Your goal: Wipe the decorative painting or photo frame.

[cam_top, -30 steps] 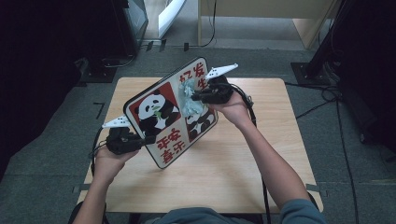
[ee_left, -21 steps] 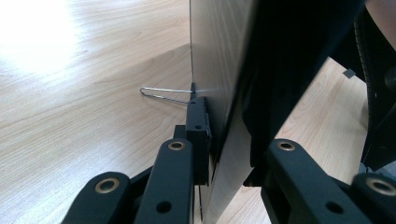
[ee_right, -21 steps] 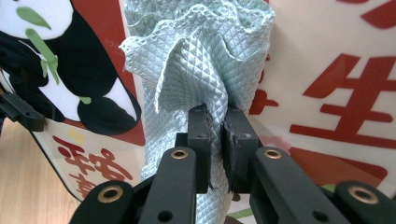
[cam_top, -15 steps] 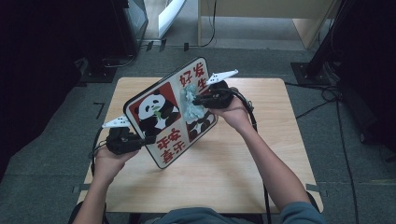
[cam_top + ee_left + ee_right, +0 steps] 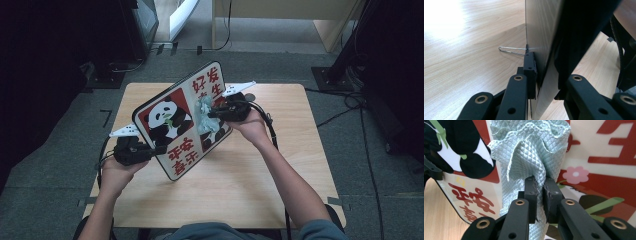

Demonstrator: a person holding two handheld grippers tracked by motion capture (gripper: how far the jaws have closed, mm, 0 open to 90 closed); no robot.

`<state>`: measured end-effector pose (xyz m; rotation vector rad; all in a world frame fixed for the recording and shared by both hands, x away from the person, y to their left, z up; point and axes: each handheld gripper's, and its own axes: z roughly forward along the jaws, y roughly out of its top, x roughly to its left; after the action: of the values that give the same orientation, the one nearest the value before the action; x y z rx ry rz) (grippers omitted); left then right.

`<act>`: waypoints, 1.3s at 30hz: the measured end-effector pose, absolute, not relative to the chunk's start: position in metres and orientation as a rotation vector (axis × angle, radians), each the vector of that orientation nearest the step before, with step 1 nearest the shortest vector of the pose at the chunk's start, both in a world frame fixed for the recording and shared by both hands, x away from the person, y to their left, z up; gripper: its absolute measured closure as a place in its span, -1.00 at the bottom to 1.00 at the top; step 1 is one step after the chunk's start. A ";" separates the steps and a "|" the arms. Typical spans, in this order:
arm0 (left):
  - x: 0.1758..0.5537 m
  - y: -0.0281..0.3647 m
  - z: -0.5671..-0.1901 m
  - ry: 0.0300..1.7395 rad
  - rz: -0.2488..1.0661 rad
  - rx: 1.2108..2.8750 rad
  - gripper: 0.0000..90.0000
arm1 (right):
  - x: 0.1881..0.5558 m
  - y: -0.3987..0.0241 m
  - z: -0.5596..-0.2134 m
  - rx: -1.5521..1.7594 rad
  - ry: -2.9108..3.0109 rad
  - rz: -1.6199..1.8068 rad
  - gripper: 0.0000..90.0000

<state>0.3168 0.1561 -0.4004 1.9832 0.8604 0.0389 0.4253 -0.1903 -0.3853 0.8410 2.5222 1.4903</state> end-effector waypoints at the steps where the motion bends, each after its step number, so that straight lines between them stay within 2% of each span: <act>1: 0.317 0.156 -0.400 0.860 0.039 1.983 0.74 | 0.425 -0.190 -0.385 0.841 2.522 1.490 0.84; 39: 0.318 0.157 -0.401 0.850 0.031 1.978 0.73 | 0.410 -0.196 -0.434 0.898 2.542 1.415 0.84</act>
<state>0.3179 0.1574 -0.4012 1.9783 0.8502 0.0306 0.4099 -0.1955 -0.4338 0.8981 2.5418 1.4154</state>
